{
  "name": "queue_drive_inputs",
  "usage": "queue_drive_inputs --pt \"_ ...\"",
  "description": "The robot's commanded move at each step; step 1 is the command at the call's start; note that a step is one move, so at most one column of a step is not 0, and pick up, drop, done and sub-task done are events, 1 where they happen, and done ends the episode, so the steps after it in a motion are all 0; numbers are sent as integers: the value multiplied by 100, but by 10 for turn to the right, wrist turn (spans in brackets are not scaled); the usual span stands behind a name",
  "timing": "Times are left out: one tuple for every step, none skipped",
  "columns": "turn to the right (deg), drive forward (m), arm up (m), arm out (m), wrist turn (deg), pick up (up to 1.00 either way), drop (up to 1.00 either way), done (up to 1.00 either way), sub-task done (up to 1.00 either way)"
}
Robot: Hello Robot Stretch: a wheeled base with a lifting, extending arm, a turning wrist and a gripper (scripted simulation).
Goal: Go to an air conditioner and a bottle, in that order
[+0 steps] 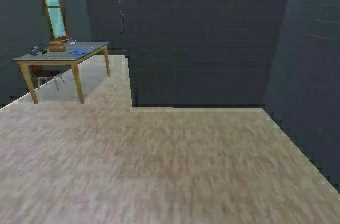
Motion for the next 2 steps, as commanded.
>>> queue_drive_inputs --pt "-450 0 0 0 0 0 0 0 0" --pt "-420 0 0 0 0 0 0 0 0"
